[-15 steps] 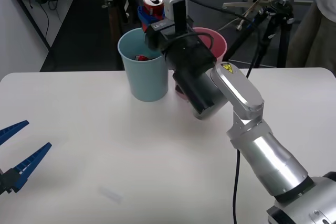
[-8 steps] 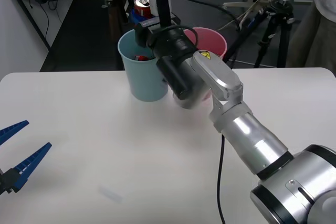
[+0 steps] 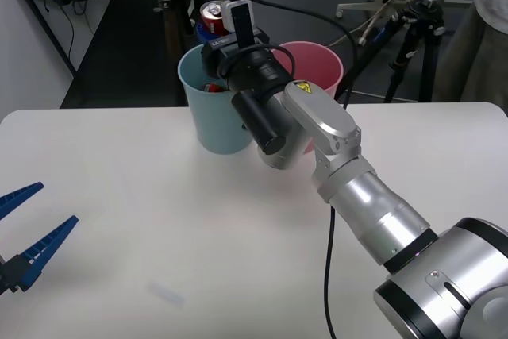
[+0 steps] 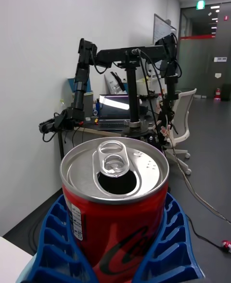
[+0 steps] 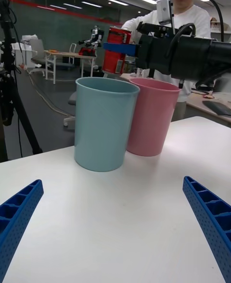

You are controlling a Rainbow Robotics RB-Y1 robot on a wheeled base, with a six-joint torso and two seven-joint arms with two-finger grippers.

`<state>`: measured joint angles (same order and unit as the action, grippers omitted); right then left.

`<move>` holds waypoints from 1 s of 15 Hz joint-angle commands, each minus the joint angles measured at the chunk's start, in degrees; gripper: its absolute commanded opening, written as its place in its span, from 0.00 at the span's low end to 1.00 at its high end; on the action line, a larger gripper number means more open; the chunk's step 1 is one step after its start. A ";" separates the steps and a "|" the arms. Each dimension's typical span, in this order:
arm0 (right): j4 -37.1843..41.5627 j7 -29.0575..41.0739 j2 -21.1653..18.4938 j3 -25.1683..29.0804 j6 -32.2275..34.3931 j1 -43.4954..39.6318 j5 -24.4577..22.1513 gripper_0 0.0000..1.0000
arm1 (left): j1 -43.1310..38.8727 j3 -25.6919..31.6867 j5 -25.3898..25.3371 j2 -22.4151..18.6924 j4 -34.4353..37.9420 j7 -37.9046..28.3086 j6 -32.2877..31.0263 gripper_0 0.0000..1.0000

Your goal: Grasp the object on the table and drop it into the matching bin: aluminum can to the light blue bin, PET bottle to the pink bin.

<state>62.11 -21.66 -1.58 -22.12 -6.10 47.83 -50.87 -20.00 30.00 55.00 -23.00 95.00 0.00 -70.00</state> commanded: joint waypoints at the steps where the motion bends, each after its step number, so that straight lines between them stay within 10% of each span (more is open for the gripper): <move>1: 0.03 0.21 0.00 -0.03 0.04 -0.02 -0.02 0.00 | 0.00 0.00 0.00 0.00 0.00 0.00 0.00 1.00; 3: 0.03 0.48 0.00 0.05 0.04 -0.02 -0.02 0.00 | 0.00 0.00 0.00 0.00 0.00 0.00 0.00 1.00; 5: 0.03 0.65 0.00 -0.03 0.04 -0.02 -0.02 0.87 | 0.00 0.00 0.00 0.00 0.00 0.00 0.00 1.00; 6: 0.03 0.74 0.00 -0.03 0.13 -0.02 0.07 1.00 | 0.00 0.00 0.00 0.00 0.00 0.00 0.00 1.00; 15: 0.03 1.27 0.00 -0.03 0.65 -0.02 0.33 1.00 | 0.00 0.00 0.00 0.00 0.00 0.00 0.00 1.00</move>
<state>62.12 -20.46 -1.58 -22.14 -5.52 47.82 -50.56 -20.00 30.00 55.00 -23.00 95.00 0.00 -70.00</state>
